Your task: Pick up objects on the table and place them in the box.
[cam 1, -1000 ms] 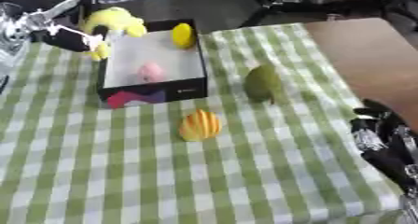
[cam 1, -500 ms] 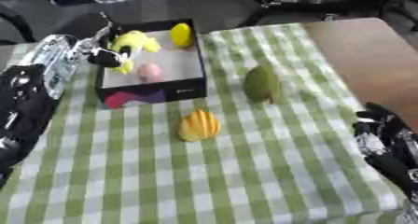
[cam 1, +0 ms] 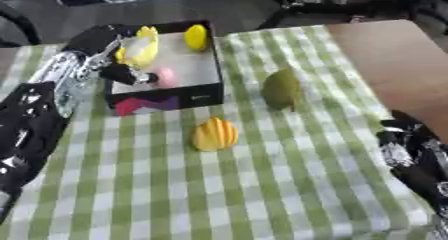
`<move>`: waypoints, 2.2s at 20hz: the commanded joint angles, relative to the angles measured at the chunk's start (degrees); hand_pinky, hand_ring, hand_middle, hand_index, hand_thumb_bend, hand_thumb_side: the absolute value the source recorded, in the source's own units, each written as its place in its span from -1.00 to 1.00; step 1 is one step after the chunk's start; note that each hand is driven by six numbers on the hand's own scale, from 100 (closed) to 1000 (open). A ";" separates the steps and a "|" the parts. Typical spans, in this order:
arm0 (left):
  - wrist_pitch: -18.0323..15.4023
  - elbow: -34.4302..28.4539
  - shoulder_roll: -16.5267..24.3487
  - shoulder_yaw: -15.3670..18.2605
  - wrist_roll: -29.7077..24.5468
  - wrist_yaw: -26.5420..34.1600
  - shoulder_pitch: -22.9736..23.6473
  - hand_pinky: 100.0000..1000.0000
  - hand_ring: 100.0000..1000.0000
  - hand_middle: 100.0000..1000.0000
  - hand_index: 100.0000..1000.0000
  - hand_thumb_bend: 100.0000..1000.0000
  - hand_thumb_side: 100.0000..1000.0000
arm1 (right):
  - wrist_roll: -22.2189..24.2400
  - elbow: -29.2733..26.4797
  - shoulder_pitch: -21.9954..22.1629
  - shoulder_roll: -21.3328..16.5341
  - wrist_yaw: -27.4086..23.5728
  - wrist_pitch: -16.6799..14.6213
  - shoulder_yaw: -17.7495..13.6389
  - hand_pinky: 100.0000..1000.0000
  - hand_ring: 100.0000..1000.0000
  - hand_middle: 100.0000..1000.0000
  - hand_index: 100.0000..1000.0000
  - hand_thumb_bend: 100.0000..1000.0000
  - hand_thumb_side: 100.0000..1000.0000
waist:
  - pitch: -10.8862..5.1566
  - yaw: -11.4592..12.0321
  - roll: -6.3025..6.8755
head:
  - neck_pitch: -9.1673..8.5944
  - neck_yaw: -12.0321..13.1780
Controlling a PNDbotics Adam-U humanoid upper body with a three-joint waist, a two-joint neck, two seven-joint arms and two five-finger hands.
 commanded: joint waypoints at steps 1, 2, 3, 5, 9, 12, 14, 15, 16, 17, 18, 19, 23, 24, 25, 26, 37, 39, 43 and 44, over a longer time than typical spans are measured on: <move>1.32 -10.99 7.01 1.47 1.54 8.91 1.10 0.52 0.39 0.58 0.94 0.45 0.34 | -0.51 -0.49 -1.05 -1.61 0.80 0.10 -0.92 0.75 0.39 0.45 0.79 -1.00 -0.35 | -1.19 0.41 -0.44 | -0.08 -0.25; 2.15 -15.06 9.05 2.17 2.14 12.51 2.44 0.51 0.34 0.52 0.87 0.41 0.31 | -0.63 -0.46 -1.60 -2.12 1.19 0.15 -1.12 0.75 0.40 0.45 0.79 -1.00 -0.38 | -1.21 0.74 -0.41 | -0.08 -0.34; 3.25 -19.22 10.93 3.08 2.91 16.60 4.19 0.50 0.32 0.51 0.85 0.40 0.30 | -0.72 -0.41 -2.29 -2.67 1.67 0.21 -1.30 0.75 0.40 0.45 0.79 -1.00 -0.38 | -1.22 1.00 -0.36 | -0.08 -0.39; 5.60 -27.33 13.93 5.34 4.92 25.30 8.61 0.48 0.29 0.47 0.80 0.36 0.28 | -0.79 -0.30 -4.28 -4.24 3.06 0.34 -1.66 0.75 0.40 0.46 0.79 -1.00 -0.43 | -1.25 1.62 -0.25 | -0.08 -0.64; 8.80 -40.26 16.30 10.12 10.05 38.13 18.75 0.45 0.22 0.40 0.73 0.29 0.26 | 0.01 -0.21 -9.50 -8.59 6.89 0.27 -1.67 0.75 0.42 0.47 0.79 -1.00 -0.53 | -1.36 2.82 -0.03 | -0.08 -0.82; 9.59 -46.66 14.86 13.15 13.51 43.58 26.54 0.44 0.20 0.37 0.70 0.25 0.26 | 1.17 0.54 -13.94 -11.82 9.52 -0.06 -0.94 0.75 0.44 0.48 0.79 -1.00 -0.60 | -1.29 3.78 0.00 | -0.08 -1.25; 9.82 -49.22 12.99 14.57 14.94 45.37 30.51 0.43 0.18 0.36 0.69 0.24 0.25 | 2.56 1.76 -16.92 -14.09 10.81 -0.42 0.18 0.75 0.45 0.50 0.80 -1.00 -0.61 | -1.28 4.48 0.03 | -0.08 -1.41; 9.89 -50.10 11.91 15.06 15.46 45.86 32.13 0.42 0.18 0.36 0.68 0.23 0.25 | 3.49 2.61 -18.49 -15.29 11.40 -0.68 0.95 0.75 0.46 0.51 0.80 -1.00 -0.60 | -1.30 4.86 0.08 | -0.08 -1.47; 9.93 -50.82 10.89 15.37 15.81 46.14 33.47 0.42 0.18 0.35 0.68 0.22 0.25 | 4.46 3.53 -19.97 -16.28 11.90 -0.98 1.70 0.75 0.47 0.52 0.81 -1.00 -0.56 | -1.32 5.19 0.13 | -0.08 -1.51; 9.86 -51.52 9.68 15.59 15.97 46.28 34.79 0.42 0.18 0.35 0.68 0.22 0.25 | 5.63 4.75 -21.70 -17.25 12.37 -1.34 2.64 0.75 0.48 0.52 0.82 -1.00 -0.55 | -1.31 5.53 0.18 | -0.08 -1.58; 10.09 -51.98 8.60 15.72 16.03 46.74 35.78 0.41 0.17 0.34 0.68 0.22 0.25 | 6.72 5.94 -23.11 -17.90 12.76 -1.78 3.41 0.75 0.48 0.53 0.82 -1.00 -0.50 | -1.29 5.79 0.20 | -0.08 -1.69; 9.95 -52.57 7.27 15.84 16.03 46.78 36.79 0.40 0.17 0.33 0.67 0.21 0.25 | 7.99 7.41 -24.88 -18.60 13.16 -2.22 4.41 0.75 0.50 0.54 0.82 -1.00 -0.46 | -1.27 6.18 0.23 | -0.08 -1.90; 9.57 -53.19 2.39 15.50 15.27 45.49 39.71 0.39 0.16 0.32 0.66 0.20 0.25 | 12.49 13.98 -31.03 -19.24 14.97 -4.16 7.61 0.77 0.54 0.58 0.85 -1.00 -0.22 | -1.20 7.25 0.43 | -0.08 -2.38; 9.50 -53.17 1.33 15.41 15.07 45.35 40.17 0.38 0.15 0.31 0.65 0.19 0.25 | 13.44 15.92 -32.34 -18.89 15.54 -4.55 8.13 0.77 0.55 0.59 0.86 -1.00 -0.15 | -1.16 7.42 0.47 | -0.08 -2.49; 9.41 -53.14 0.10 15.32 14.83 45.30 40.62 0.38 0.15 0.31 0.65 0.19 0.25 | 14.49 18.29 -33.74 -18.27 16.32 -4.84 8.65 0.78 0.57 0.61 0.87 -1.00 -0.10 | -1.10 7.64 0.51 | -0.08 -2.62; 9.32 -53.11 -0.95 15.29 14.64 45.26 40.98 0.38 0.14 0.30 0.65 0.19 0.25 | 15.48 20.71 -34.98 -17.53 17.21 -5.21 9.05 0.79 0.60 0.63 0.89 -0.90 0.00 | -1.04 7.82 0.56 | -0.08 -2.71; 8.83 -51.85 -8.23 14.77 13.82 45.94 42.96 0.36 0.12 0.26 0.63 0.19 0.24 | 17.83 43.12 -42.17 -5.85 32.84 -10.05 7.04 0.84 0.71 0.70 0.94 -0.35 0.23 | -0.50 9.37 1.16 | -0.08 -3.65; 8.88 -51.64 -8.64 14.67 13.67 45.91 43.08 0.36 0.12 0.26 0.63 0.19 0.24 | 16.72 44.73 -42.37 -5.02 35.73 -10.49 6.50 0.84 0.71 0.71 0.95 -0.29 0.24 | -0.41 9.46 1.16 | -0.08 -3.84; 8.84 -51.28 -9.30 14.60 13.42 45.77 43.32 0.36 0.12 0.26 0.63 0.19 0.24 | 15.62 46.51 -42.13 -4.54 38.71 -10.95 5.71 0.84 0.71 0.70 0.95 -0.24 0.24 | -0.22 9.55 1.09 | -0.08 -3.80; 8.83 -51.22 -9.40 14.59 13.32 45.72 43.39 0.36 0.12 0.26 0.63 0.19 0.24 | 15.44 46.78 -42.05 -4.52 39.07 -11.00 5.56 0.84 0.71 0.70 0.95 -0.24 0.24 | -0.22 9.59 1.09 | -0.08 -3.75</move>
